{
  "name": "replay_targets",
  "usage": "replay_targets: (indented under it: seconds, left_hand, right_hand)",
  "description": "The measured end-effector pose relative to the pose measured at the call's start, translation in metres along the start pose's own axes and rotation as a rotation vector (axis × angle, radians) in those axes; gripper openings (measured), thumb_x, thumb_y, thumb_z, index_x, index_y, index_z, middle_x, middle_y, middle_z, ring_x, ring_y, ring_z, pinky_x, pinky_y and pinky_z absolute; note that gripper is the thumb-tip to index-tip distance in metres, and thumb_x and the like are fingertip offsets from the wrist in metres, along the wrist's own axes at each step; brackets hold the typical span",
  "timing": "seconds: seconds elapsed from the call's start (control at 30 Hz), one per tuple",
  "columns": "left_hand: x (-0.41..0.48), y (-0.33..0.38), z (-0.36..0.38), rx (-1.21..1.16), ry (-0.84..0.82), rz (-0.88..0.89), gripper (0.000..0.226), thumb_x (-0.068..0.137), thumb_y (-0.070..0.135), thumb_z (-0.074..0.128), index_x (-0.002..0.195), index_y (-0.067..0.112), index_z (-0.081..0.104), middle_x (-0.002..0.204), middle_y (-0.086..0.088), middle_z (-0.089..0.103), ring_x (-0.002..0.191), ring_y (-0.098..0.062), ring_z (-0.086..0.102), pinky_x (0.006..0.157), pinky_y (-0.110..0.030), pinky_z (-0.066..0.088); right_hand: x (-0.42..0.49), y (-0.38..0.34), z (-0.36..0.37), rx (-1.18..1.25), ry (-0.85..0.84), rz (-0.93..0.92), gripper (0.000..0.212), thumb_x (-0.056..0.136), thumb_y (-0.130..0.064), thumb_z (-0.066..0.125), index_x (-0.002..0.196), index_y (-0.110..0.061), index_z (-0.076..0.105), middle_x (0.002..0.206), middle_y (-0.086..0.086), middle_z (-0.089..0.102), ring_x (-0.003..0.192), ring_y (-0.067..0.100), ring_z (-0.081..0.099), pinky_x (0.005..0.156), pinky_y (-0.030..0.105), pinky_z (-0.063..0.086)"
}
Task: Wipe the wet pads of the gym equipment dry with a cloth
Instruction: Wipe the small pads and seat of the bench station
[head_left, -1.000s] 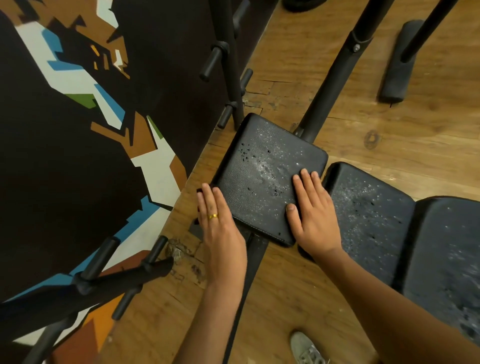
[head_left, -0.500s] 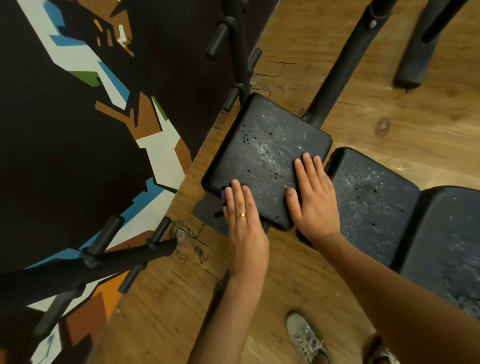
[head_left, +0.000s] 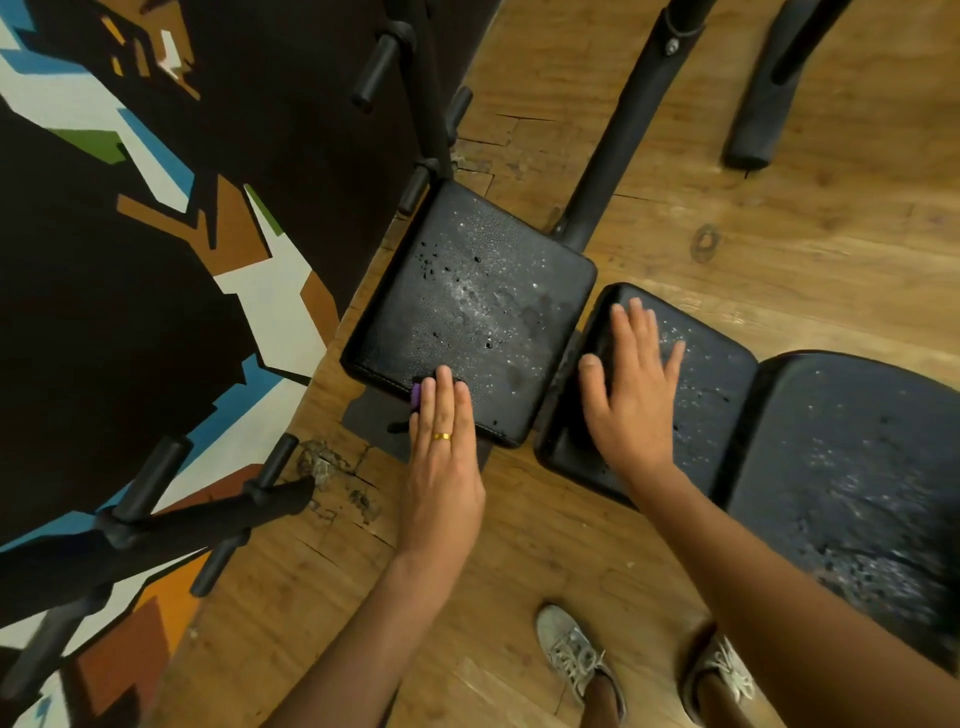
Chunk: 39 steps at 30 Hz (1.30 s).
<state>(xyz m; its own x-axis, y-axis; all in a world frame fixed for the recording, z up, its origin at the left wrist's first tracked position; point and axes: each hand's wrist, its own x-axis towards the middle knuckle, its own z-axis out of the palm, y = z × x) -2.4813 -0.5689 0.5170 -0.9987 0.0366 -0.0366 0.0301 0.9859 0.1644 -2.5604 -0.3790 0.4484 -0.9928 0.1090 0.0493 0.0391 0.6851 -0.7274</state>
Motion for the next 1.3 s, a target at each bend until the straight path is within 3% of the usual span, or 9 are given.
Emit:
replay_targets:
  seconds: [0.17,0.23,0.4,0.6,0.7,0.83,0.97,1.14,1.3]
  left_hand:
    - [-0.003,0.020,0.012,0.096,-0.071,0.247,0.092,0.081,-0.014,0.065,0.158,0.004,0.018,0.168,-0.015,0.009,0.156,-0.027,0.002,0.121,-0.045,0.009]
    - [-0.003,0.022,0.019,0.158,-0.074,0.268,0.093,0.078,-0.014,0.066,0.157,0.002,0.020,0.167,-0.017,0.013,0.155,-0.029,0.008,0.120,-0.047,0.010]
    - [-0.006,0.035,0.024,0.207,-0.136,0.434,0.078,0.081,-0.013,0.043,0.156,-0.001,0.026,0.165,-0.019,0.015,0.154,-0.031,0.013,0.121,-0.047,0.015]
    - [0.042,0.057,0.019,0.117,-0.167,0.354,0.075,0.089,-0.008,0.025,0.160,0.004,0.003,0.167,-0.013,-0.009,0.154,-0.025,-0.012,0.122,-0.039,-0.008]
    - [0.058,0.062,0.022,0.146,-0.159,0.389,0.071,0.094,-0.006,0.031,0.160,0.003,0.009,0.168,-0.014,-0.003,0.156,-0.026,-0.005,0.124,-0.040,-0.006]
    - [0.032,0.048,0.016,0.255,-0.168,0.481,0.075,0.085,-0.007,0.013,0.159,0.002,0.018,0.167,-0.016,0.006,0.156,-0.028,0.005,0.125,-0.043,0.002]
    - [0.011,0.030,0.009,0.233,-0.172,0.475,0.085,0.077,-0.017,0.028,0.159,0.005,0.020,0.168,-0.012,0.007,0.155,-0.027,0.003,0.123,-0.045,0.005]
    - [0.037,0.046,0.019,0.214,-0.128,0.397,0.079,0.083,-0.013,0.046,0.158,0.003,0.024,0.167,-0.015,0.012,0.155,-0.028,0.008,0.124,-0.044,0.008]
    - [0.098,0.082,0.022,0.189,-0.111,0.365,0.076,0.089,-0.011,0.028,0.160,0.003,0.007,0.168,-0.016,-0.006,0.156,-0.027,-0.007,0.123,-0.040,-0.005]
  right_hand:
    - [-0.034,0.068,-0.001,-0.113,0.002,0.402,0.066,0.103,-0.053,0.020,0.162,-0.025,0.013,0.170,-0.001,0.003,0.156,0.018,-0.004,0.123,0.059,-0.001]
    - [-0.041,0.075,0.006,-0.124,0.028,0.404,0.065,0.103,-0.053,0.018,0.162,-0.027,0.011,0.170,-0.004,0.001,0.156,0.016,-0.006,0.124,0.057,-0.001]
    - [-0.041,0.077,0.007,-0.109,0.050,0.403,0.064,0.103,-0.051,0.022,0.162,-0.028,0.014,0.170,-0.004,0.004,0.156,0.015,-0.004,0.125,0.054,-0.001]
    - [-0.042,0.079,0.009,-0.102,0.069,0.394,0.064,0.103,-0.051,0.023,0.162,-0.027,0.017,0.170,-0.003,0.008,0.156,0.016,-0.003,0.125,0.054,0.000]
    - [-0.042,0.080,0.008,-0.104,0.077,0.395,0.064,0.102,-0.050,0.022,0.161,-0.027,0.018,0.170,-0.003,0.009,0.156,0.016,-0.002,0.125,0.053,0.000]
    - [-0.042,0.079,0.008,-0.094,0.078,0.393,0.064,0.102,-0.049,0.024,0.161,-0.026,0.019,0.170,-0.002,0.009,0.156,0.016,-0.002,0.125,0.053,0.000]
    - [-0.042,0.080,0.009,-0.093,0.081,0.389,0.063,0.103,-0.049,0.025,0.161,-0.026,0.019,0.170,-0.003,0.009,0.156,0.015,-0.002,0.125,0.053,0.000]
    - [-0.042,0.082,0.010,-0.091,0.091,0.383,0.063,0.103,-0.049,0.025,0.161,-0.026,0.019,0.170,-0.003,0.009,0.156,0.015,-0.002,0.125,0.052,0.000]
    - [-0.042,0.083,0.010,-0.099,0.099,0.379,0.063,0.102,-0.048,0.026,0.161,-0.026,0.019,0.170,-0.002,0.010,0.156,0.015,-0.002,0.125,0.053,0.001]
